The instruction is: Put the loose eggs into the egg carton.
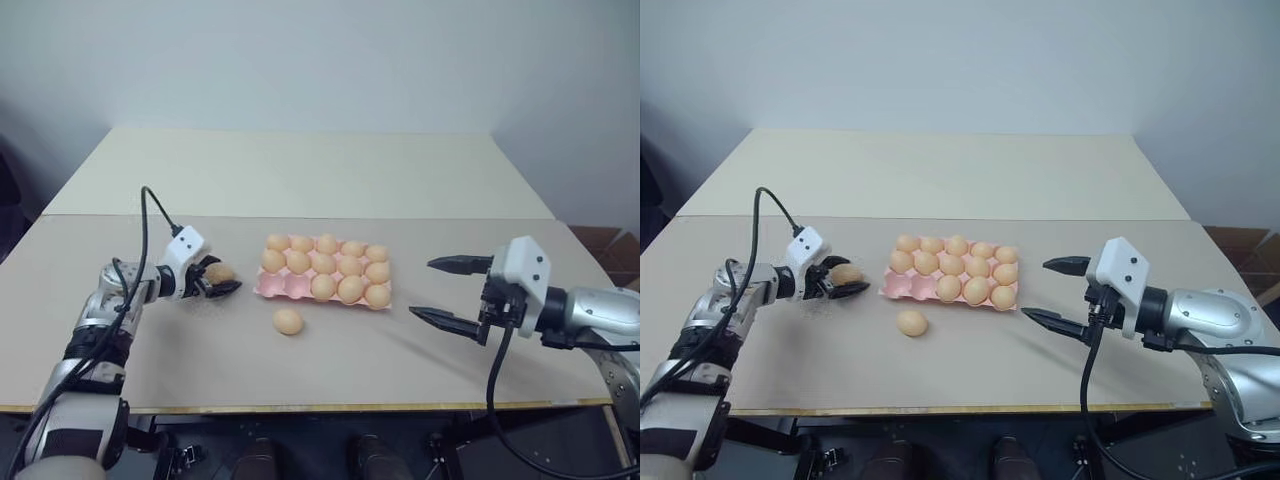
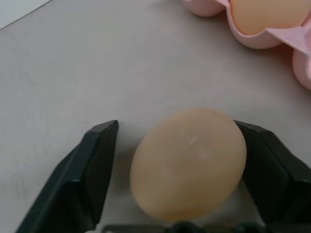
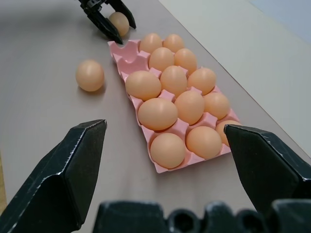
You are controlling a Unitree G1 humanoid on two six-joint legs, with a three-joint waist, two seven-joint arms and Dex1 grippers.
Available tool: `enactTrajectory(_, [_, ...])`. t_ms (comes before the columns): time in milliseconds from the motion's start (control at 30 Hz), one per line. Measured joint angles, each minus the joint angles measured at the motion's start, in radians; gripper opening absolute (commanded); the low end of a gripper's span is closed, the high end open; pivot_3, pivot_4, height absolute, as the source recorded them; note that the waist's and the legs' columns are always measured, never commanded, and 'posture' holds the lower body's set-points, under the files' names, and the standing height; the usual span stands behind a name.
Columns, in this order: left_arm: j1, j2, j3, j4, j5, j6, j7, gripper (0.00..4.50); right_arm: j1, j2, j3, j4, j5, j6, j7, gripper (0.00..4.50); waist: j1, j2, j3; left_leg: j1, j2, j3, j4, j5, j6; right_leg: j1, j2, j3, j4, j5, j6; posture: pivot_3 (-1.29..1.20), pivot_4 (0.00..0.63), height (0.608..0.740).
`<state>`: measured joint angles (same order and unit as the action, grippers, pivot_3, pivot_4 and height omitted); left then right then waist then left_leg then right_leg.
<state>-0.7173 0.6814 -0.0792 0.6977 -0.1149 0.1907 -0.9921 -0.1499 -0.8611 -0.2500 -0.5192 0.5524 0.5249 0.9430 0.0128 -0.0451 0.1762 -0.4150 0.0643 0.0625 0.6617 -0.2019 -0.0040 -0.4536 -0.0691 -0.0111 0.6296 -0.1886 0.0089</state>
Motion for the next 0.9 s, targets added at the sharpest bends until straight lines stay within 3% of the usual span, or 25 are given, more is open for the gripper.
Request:
enactTrajectory(100, [-0.016, -0.010, 0.000, 0.036, 0.012, -0.029, -0.003, 2.16, 0.012, 0.000, -0.002, -0.004, 0.002, 0.001, -0.012, 4.50, 0.000, 0.000, 0.000, 0.000, 0.000, 0.000, 0.000, 0.000, 0.000, 0.000, 0.000, 0.000, 0.000, 0.000, 0.000, 0.00, 0.150, 0.740])
enactTrajectory(300, [0.016, 0.005, 0.006, -0.025, 0.009, -0.039, -0.046, 2.16, 0.035, 0.000, -0.009, -0.014, 0.005, 0.001, -0.030, 4.50, -0.003, 0.000, 0.000, 0.000, 0.000, 0.000, 0.000, 0.000, 0.000, 0.000, 0.000, 0.000, 0.000, 0.000, 0.000, 0.00, 0.150, 0.740])
enactTrajectory(467, [0.028, 0.000, 0.036, -0.251, -0.080, 0.009, -0.134, 2.16, 0.041, 0.000, -0.011, -0.017, 0.008, 0.001, -0.035, 4.50, 0.003, 0.000, 0.000, -0.001, 0.000, -0.001, 0.002, 0.000, 0.000, 0.001, 0.000, -0.001, 0.000, 0.000, 0.000, 0.00, 0.150, 0.740])
enactTrajectory(633, [0.009, -0.081, 0.012, -0.357, -0.112, 0.033, -0.170, 2.16, 0.041, 0.000, -0.011, -0.022, 0.008, 0.001, -0.043, 4.50, 0.001, 0.000, 0.000, 0.000, 0.000, -0.001, 0.002, 0.000, 0.000, 0.002, 0.000, 0.000, 0.000, 0.000, 0.000, 0.00, 0.150, 0.740])
enactTrajectory(900, [0.007, -0.171, -0.075, -0.358, -0.088, 0.028, -0.183, 2.16, 0.047, 0.000, -0.011, -0.039, 0.008, 0.001, -0.069, 4.50, -0.005, 0.000, 0.000, 0.000, 0.000, -0.001, 0.002, 0.000, 0.000, 0.002, 0.001, 0.000, 0.000, 0.000, 0.000, 0.00, 0.150, 0.740])
